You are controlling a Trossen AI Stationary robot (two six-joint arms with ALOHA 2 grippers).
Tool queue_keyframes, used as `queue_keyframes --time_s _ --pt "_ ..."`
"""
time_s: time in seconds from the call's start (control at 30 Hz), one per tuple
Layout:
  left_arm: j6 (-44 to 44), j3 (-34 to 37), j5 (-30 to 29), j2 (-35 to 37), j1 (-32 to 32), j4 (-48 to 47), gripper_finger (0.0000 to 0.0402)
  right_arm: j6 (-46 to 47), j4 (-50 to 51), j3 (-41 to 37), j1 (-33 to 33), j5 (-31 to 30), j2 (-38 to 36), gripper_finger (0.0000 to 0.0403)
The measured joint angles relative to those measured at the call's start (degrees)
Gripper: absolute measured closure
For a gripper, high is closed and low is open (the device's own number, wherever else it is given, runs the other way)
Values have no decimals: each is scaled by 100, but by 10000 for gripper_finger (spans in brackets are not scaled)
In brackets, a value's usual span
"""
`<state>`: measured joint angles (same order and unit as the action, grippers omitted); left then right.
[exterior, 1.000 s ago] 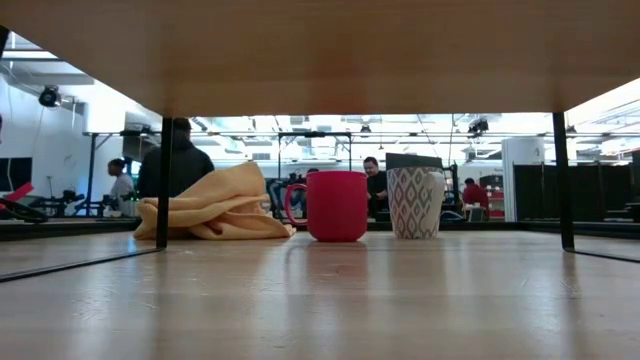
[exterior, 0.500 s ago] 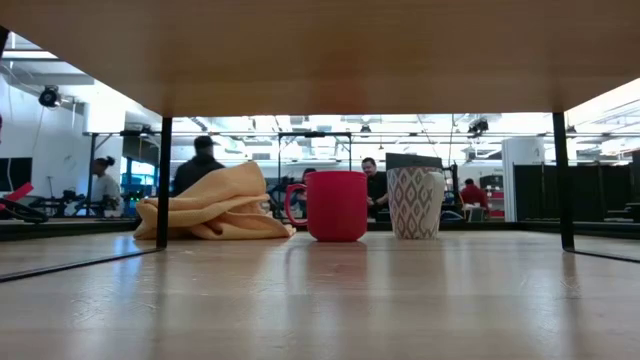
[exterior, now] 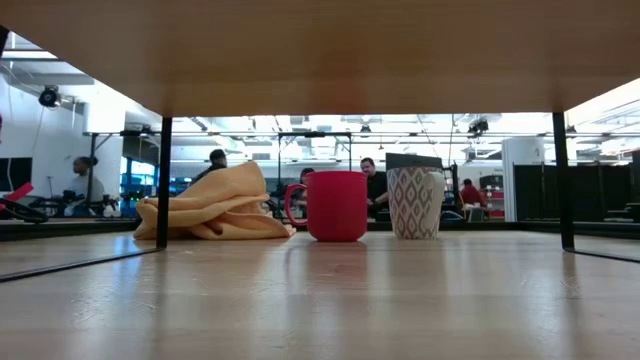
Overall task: Stack small to large cups/mugs on shelf
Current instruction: Put the green mug on the shelf, then put the white mug on the shelf
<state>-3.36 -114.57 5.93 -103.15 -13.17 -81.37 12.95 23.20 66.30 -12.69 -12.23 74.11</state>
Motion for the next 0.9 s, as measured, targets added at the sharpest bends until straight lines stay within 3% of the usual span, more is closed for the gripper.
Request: queue_keyframes --time_s 0.23,0.47,0.9 --pt "60 -217 -2 13 0 -71 334 165 -181 -2 6 51 2 218" --pt "287 -582 -4 24 3 -332 333 -482 -1566 6 -362 1249 112 218" --pt "783 -1018 99 414 -121 -413 333 750 -2014 -4 -802 1215 1159 218"
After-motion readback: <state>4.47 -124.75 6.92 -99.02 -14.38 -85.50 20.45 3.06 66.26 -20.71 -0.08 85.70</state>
